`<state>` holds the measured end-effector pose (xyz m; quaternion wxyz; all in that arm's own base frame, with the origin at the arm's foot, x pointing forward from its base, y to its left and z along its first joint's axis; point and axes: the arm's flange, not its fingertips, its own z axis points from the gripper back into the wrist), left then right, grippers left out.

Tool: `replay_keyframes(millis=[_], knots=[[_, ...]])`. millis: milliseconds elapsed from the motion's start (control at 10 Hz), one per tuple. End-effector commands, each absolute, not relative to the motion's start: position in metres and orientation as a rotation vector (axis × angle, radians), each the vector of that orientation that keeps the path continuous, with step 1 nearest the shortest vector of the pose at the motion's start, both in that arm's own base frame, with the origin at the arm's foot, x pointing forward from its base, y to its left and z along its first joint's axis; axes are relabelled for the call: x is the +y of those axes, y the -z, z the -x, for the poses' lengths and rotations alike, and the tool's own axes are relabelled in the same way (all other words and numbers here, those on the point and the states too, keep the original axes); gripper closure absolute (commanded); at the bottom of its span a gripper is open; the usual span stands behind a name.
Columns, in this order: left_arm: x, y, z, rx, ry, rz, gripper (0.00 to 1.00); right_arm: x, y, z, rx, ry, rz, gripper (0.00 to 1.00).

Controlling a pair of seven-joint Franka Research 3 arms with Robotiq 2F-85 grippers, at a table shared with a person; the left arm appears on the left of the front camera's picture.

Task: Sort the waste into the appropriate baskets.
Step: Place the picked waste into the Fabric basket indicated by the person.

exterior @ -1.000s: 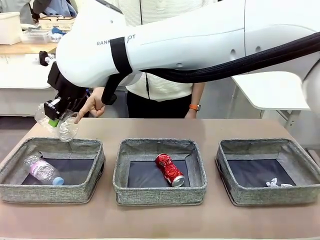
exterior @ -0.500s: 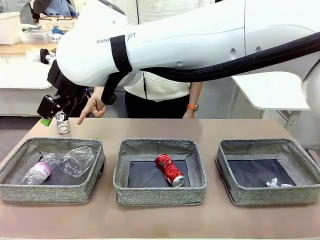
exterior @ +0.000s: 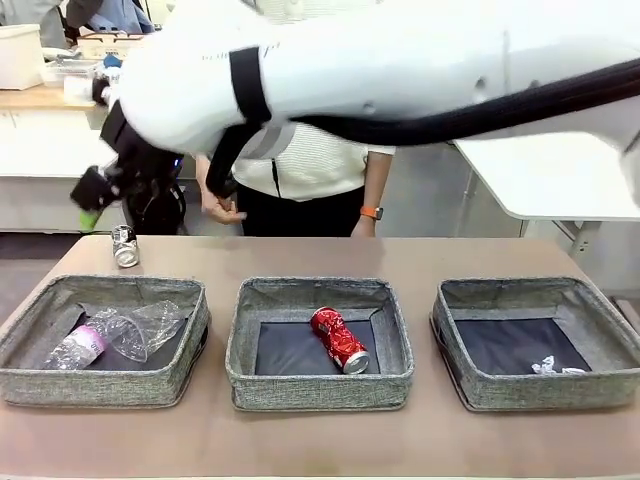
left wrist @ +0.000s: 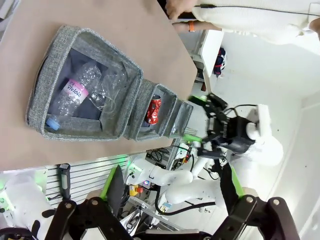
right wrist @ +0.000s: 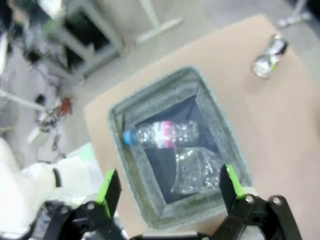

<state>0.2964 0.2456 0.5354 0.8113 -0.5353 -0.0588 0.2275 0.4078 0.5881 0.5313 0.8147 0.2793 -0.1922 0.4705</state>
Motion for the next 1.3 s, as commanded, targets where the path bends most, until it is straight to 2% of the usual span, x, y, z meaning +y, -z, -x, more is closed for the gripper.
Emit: replay_keyframes(millis=[0,100,200,500,700,800,900,1100,1200], knots=[[0.245,-0.535,-0.291,-0.125,-0.476,1.134,0.0,0.505,-0.585,-0.378,-0.427,-0.695,-0.733,0.0],[0.245,-0.535,-0.291,-0.125,-0.476,1.134,0.0,0.467,-0.594,-0.362,-0.442,-0.559,-0.712,0.0],[0.245,-0.535,-0.291,-0.125,-0.476,1.134,0.0,0.428,-0.59,-0.345,-0.391,-0.448,-0.723,0.0],[0.245,-0.535,-0.291,-0.125,-0.476,1.134,0.0,0.296,-0.55,-0.295,-0.355,0.095,-0.971,0.0],[0.245,-0.535,-0.291,-0.125,-0.476,1.134,0.0,0.248,-0.513,-0.283,-0.321,0.216,-1.013,0.0],[0.245,-0.535,-0.291,-0.125,-0.476,1.134,0.0,0.274,-0.507,-0.294,-0.104,0.323,-0.626,0.0],[0.245,-0.535,-0.291,-0.125,-0.476,1.134,0.0,0.253,-0.532,-0.302,-0.274,0.182,-0.983,0.0],[0.245,-0.535,-0.291,-0.125,-0.476,1.134,0.0,0.253,-0.532,-0.302,-0.274,0.182,-0.983,0.0],[0.245,-0.536,-0.295,-0.129,-0.485,1.143,0.0,0.244,-0.51,-0.293,-0.257,0.262,-0.877,0.0]])
